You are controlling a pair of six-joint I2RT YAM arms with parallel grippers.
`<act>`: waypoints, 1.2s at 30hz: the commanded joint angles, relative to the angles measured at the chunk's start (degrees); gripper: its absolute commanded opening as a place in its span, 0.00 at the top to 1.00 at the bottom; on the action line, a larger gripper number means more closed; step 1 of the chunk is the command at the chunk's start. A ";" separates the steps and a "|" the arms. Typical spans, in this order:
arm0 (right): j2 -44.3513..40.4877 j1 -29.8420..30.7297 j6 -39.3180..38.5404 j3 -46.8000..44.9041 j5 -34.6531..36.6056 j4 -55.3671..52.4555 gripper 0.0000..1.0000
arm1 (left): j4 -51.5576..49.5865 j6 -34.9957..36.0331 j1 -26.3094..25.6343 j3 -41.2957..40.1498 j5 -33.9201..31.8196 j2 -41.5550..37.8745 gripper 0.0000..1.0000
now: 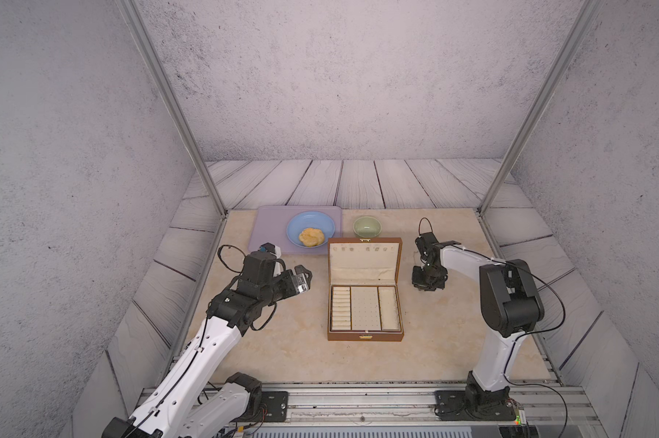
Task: Put jewelry chain into jewelry box
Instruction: Pick up the necklace from the center of the board.
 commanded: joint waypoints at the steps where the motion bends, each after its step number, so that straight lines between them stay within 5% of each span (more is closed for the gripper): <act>1: 0.57 -0.01 0.52 -1.34 0.42 -0.17 0.89 | -0.66 0.21 -0.30 -0.43 -0.59 -0.52 0.02; 7: -1.58 -0.03 1.29 -2.14 0.28 -0.10 1.00 | -0.67 0.16 -0.30 -0.43 -0.62 -0.44 0.02; 30: -18.35 0.03 0.72 -2.93 1.30 -4.84 1.00 | 1.33 0.25 -0.53 -0.03 1.61 0.39 0.02; 36: -26.90 0.04 -1.83 0.33 2.91 -9.24 1.00 | 4.98 3.95 -5.52 2.81 2.31 3.89 0.03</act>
